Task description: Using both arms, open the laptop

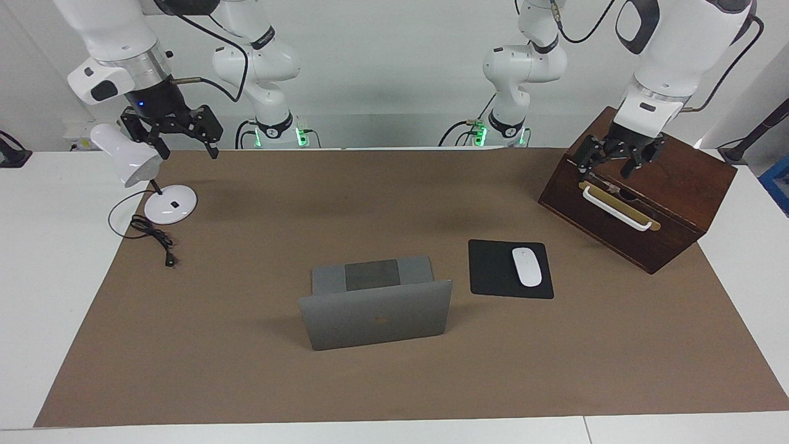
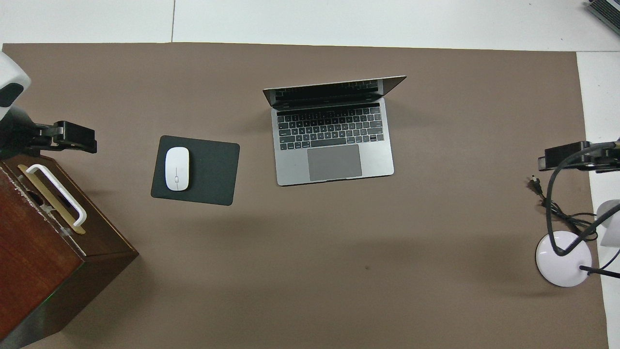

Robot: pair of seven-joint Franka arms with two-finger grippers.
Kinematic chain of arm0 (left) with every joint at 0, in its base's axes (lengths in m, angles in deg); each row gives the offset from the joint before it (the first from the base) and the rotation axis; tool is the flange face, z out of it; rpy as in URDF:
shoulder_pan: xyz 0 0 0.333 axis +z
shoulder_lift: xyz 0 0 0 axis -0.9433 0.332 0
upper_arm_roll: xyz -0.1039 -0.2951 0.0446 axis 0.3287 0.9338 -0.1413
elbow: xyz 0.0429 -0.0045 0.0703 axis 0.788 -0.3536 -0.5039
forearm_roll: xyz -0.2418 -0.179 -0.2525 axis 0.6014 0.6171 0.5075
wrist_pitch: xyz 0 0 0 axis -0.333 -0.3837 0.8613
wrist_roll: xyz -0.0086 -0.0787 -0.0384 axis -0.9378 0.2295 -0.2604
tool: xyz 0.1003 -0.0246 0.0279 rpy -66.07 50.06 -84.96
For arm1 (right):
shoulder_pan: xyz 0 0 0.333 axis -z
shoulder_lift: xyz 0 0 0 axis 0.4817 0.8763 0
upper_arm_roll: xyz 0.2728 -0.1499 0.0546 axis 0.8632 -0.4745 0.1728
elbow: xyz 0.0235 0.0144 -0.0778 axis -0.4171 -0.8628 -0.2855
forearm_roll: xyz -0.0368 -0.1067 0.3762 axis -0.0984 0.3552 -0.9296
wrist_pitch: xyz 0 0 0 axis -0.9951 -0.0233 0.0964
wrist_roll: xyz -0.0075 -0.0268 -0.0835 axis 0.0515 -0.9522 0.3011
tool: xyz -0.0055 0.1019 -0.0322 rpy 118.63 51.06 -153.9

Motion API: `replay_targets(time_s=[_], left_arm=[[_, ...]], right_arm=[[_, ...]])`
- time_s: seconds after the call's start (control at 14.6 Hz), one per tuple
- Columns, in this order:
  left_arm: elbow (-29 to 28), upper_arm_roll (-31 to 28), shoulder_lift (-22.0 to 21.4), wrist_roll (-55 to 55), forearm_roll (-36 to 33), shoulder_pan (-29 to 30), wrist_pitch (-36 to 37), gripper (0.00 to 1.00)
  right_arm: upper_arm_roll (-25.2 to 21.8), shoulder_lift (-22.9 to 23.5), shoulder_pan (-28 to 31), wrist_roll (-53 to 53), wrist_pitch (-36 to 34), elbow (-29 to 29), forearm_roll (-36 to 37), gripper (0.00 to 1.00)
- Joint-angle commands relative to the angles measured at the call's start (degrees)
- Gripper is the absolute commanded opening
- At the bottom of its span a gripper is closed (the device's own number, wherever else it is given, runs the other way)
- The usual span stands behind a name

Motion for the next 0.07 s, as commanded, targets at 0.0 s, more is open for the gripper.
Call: replay_targets(time_s=[0.0], left_arm=[[0.43, 0.42, -0.05, -0.79, -0.59, 0.39, -0.17, 1.00]], right_arm=[[0.82, -0.51, 1.36, 1.90, 1.14, -1.02, 0.58, 1.00]])
